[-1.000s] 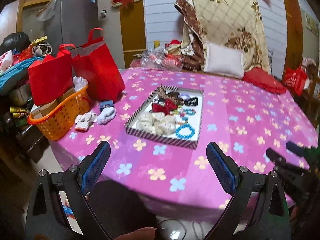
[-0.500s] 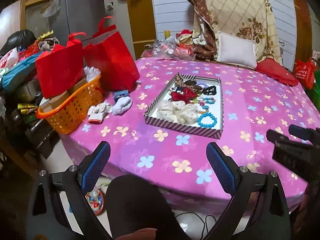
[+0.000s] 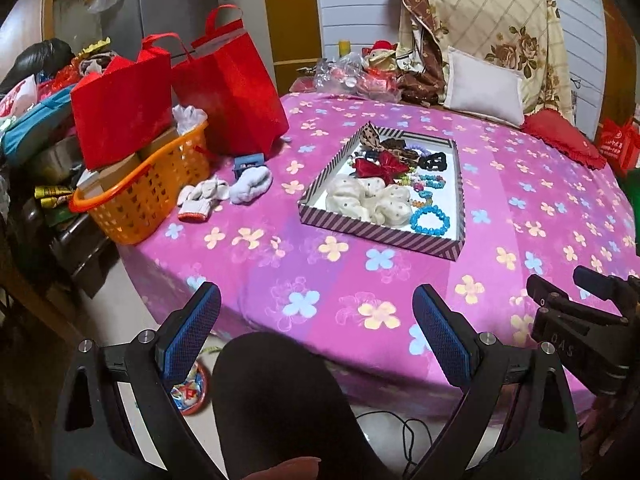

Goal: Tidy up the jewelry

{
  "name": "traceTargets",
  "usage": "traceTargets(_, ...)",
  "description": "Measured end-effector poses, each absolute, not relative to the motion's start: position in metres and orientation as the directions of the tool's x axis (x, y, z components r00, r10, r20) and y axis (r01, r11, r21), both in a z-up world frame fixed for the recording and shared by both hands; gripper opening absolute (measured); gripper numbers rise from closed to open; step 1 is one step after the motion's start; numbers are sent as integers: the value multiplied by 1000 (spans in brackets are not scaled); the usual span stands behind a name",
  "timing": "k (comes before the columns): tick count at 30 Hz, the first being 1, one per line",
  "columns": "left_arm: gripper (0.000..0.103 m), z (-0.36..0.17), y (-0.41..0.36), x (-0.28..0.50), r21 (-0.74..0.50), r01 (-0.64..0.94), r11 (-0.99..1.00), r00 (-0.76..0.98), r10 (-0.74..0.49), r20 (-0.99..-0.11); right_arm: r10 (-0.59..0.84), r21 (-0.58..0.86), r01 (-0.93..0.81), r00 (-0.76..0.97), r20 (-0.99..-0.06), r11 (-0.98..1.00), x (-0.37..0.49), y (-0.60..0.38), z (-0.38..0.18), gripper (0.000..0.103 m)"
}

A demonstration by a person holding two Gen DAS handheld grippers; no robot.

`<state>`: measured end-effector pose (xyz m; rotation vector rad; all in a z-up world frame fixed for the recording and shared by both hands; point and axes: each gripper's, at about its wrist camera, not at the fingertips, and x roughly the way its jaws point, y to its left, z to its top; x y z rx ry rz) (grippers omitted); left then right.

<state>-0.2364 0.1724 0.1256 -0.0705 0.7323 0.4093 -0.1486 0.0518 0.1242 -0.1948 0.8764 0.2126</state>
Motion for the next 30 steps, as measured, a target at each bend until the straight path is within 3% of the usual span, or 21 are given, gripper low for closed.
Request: traceTargets(30,97,109,174,-230,59,-387,920,636,313,-705,85,-118,-276,625,-776,954,-155,57,113,59)
